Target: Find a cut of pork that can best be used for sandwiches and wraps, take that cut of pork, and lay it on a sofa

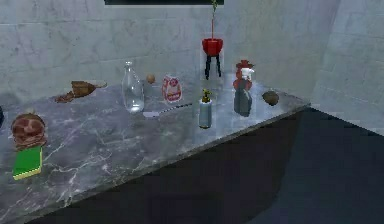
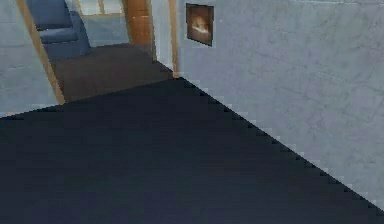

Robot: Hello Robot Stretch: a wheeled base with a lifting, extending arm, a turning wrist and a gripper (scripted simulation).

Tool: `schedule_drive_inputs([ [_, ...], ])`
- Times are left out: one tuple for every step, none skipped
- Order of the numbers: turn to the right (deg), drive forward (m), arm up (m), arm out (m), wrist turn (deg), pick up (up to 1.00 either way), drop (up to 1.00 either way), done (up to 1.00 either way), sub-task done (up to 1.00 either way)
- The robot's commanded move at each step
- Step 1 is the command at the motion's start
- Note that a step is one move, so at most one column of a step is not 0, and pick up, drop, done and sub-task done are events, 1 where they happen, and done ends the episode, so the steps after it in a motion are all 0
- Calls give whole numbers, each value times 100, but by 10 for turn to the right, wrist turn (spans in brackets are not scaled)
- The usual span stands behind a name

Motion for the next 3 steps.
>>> schedule_drive_inputs([
  [-450, 0, 0, 0, 0, 0, 0, 0, 0],
  [-450, 0, 0, 0, 0, 0, 0, 0, 0],
  [-360, 0, 0, 0, 0, 0, 0, 0, 0],
])
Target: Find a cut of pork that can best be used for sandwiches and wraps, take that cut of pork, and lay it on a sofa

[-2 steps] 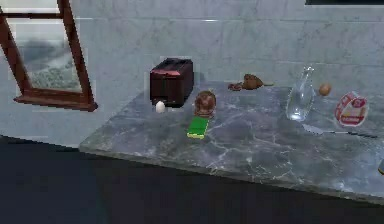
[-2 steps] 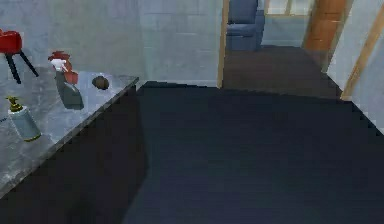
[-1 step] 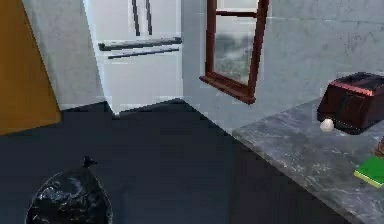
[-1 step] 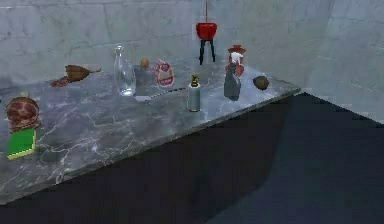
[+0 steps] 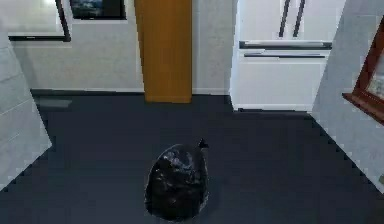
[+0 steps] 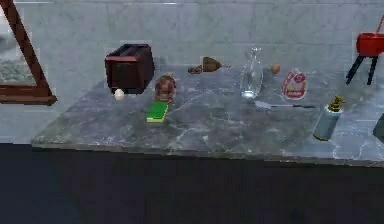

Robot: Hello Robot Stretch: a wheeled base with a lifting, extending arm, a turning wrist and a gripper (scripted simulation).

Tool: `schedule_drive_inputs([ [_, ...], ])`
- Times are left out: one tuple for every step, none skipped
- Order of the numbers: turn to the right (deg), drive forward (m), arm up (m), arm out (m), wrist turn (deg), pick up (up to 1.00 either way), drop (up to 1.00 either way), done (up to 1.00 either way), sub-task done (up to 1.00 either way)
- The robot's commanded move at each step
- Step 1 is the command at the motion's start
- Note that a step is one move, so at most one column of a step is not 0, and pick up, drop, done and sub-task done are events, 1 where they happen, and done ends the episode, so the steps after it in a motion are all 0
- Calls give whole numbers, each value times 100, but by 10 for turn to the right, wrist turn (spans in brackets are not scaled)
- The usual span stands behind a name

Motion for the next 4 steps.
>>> schedule_drive_inputs([
  [450, 0, 0, 0, 0, 0, 0, 0, 0],
  [390, 0, 0, 0, 0, 0, 0, 0, 0],
  [0, 35, 0, 0, 0, 0, 0, 0, 0],
  [-450, 0, 0, 0, 0, 0, 0, 0, 0],
])
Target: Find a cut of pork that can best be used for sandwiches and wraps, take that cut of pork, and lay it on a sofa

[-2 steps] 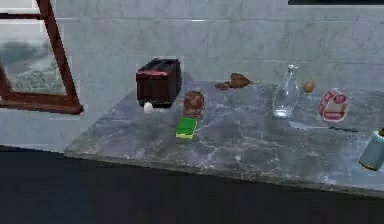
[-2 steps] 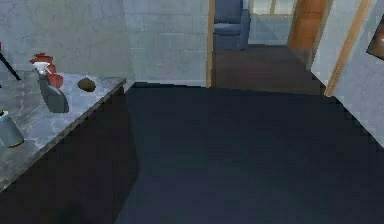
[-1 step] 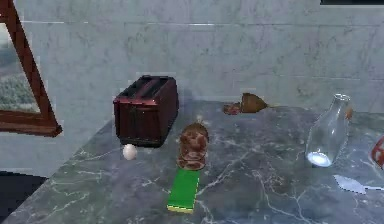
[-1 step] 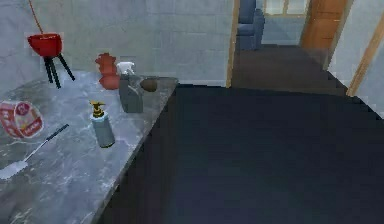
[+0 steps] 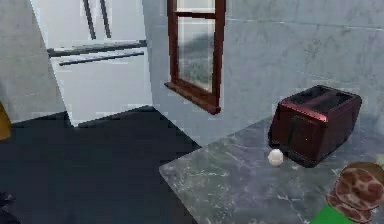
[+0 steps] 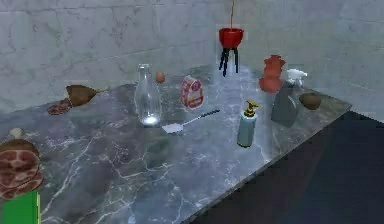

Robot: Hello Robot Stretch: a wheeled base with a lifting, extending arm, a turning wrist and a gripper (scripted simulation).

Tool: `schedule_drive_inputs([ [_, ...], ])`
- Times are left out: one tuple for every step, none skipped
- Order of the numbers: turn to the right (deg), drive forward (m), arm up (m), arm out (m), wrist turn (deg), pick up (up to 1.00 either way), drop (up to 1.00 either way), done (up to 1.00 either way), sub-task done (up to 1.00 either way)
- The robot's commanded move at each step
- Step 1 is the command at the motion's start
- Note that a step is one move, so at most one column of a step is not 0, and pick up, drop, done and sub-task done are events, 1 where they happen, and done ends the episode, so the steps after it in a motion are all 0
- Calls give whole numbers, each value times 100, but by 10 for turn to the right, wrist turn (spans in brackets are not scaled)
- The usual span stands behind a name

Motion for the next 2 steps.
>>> schedule_drive_inputs([
  [-390, 0, 0, 0, 0, 0, 0, 0, 0],
  [0, 0, 50, 0, 0, 0, 0, 0, 0],
])
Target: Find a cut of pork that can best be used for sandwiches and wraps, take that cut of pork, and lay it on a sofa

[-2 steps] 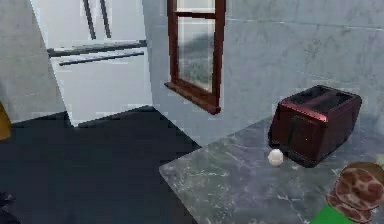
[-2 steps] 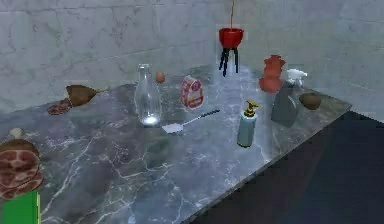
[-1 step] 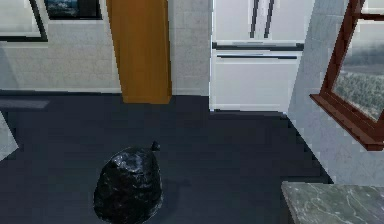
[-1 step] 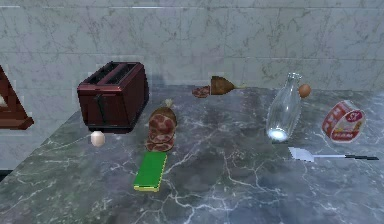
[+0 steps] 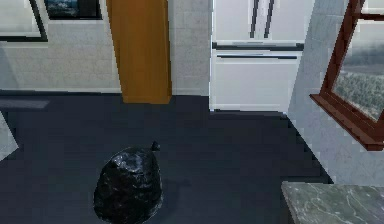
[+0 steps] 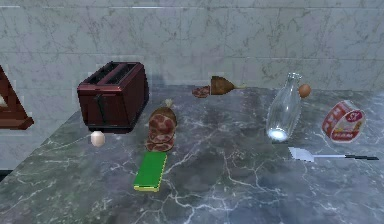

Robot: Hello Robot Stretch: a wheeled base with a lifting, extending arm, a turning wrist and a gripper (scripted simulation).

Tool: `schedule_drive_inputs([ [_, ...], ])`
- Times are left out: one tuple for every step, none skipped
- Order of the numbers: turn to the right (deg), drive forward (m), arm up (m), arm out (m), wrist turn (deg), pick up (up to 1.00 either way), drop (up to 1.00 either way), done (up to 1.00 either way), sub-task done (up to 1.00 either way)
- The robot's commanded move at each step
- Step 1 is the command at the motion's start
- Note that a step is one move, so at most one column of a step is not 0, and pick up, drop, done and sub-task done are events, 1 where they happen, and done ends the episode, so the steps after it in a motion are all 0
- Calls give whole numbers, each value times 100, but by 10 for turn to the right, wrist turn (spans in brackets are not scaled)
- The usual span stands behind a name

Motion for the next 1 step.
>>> schedule_drive_inputs([
  [0, 0, 38, 0, 0, 0, 0, 0, 0],
])
